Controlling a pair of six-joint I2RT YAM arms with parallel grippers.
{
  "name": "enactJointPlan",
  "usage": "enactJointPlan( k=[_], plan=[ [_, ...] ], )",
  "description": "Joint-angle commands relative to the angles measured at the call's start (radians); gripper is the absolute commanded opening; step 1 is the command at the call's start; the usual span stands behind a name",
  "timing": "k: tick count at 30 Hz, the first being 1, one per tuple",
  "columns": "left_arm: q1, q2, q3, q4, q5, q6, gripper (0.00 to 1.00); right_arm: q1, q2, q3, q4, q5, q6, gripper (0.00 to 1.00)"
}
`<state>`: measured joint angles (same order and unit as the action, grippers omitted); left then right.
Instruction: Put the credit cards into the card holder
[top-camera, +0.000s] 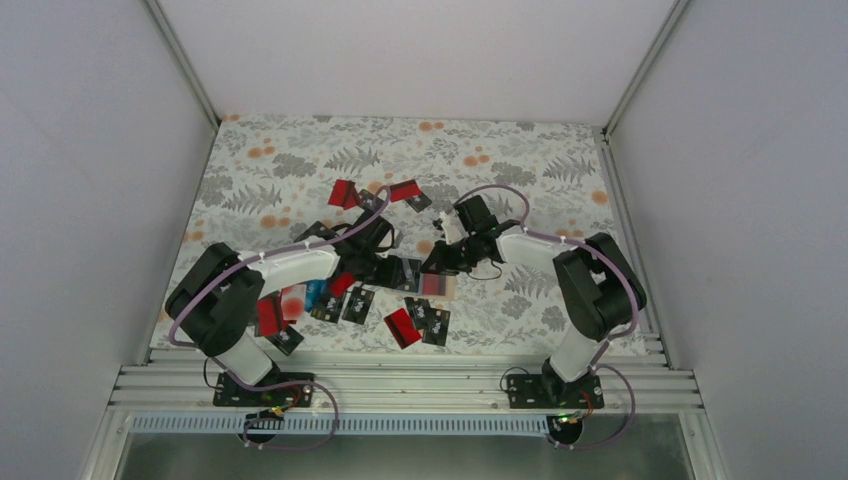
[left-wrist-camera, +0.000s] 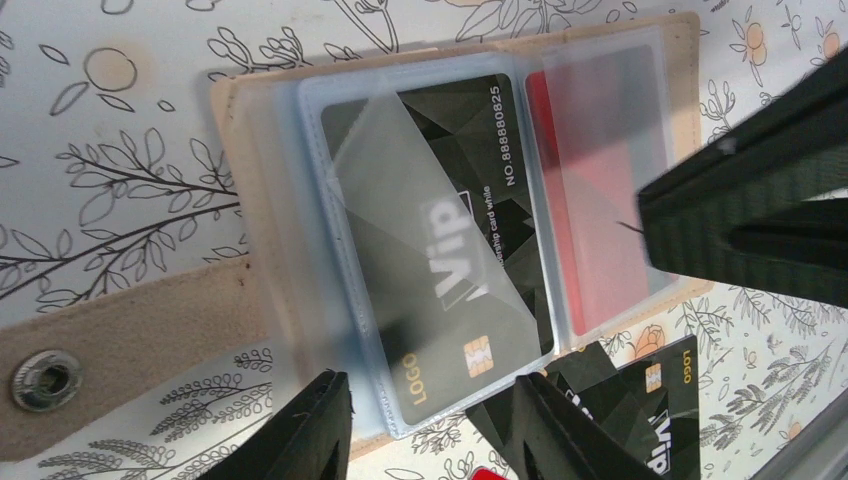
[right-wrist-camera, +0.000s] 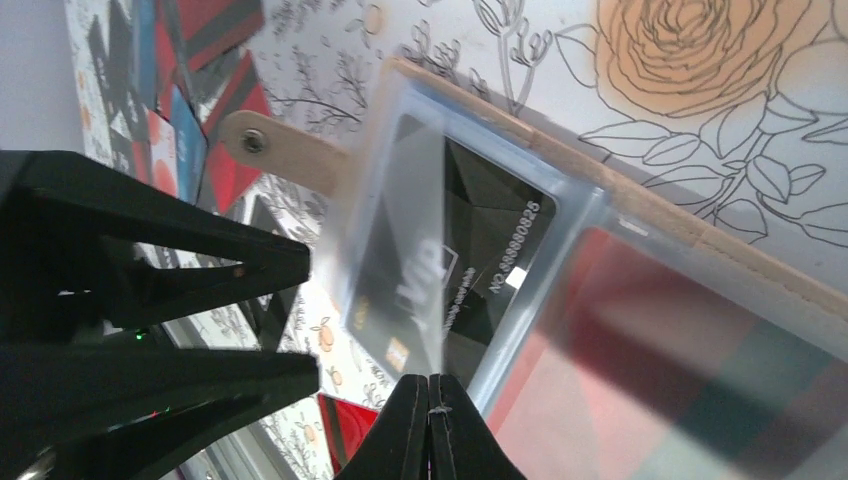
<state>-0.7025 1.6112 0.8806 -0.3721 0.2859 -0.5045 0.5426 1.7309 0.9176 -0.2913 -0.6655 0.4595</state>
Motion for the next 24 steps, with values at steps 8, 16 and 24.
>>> enactJointPlan(
  k=[8, 16, 24],
  plan=[
    [0.006, 0.060, 0.008, 0.053, 0.045, -0.013, 0.45, 0.016, 0.086, 0.015, 0.059, -0.004, -0.026, 0.04],
    [0.006, 0.080, 0.011, 0.056, 0.040, -0.012, 0.45, 0.018, 0.117, 0.012, 0.064, 0.001, -0.029, 0.04],
    [0.004, 0.077, 0.022, 0.058, 0.055, -0.005, 0.45, 0.024, 0.145, 0.009, 0.073, -0.002, -0.027, 0.04]
  ],
)
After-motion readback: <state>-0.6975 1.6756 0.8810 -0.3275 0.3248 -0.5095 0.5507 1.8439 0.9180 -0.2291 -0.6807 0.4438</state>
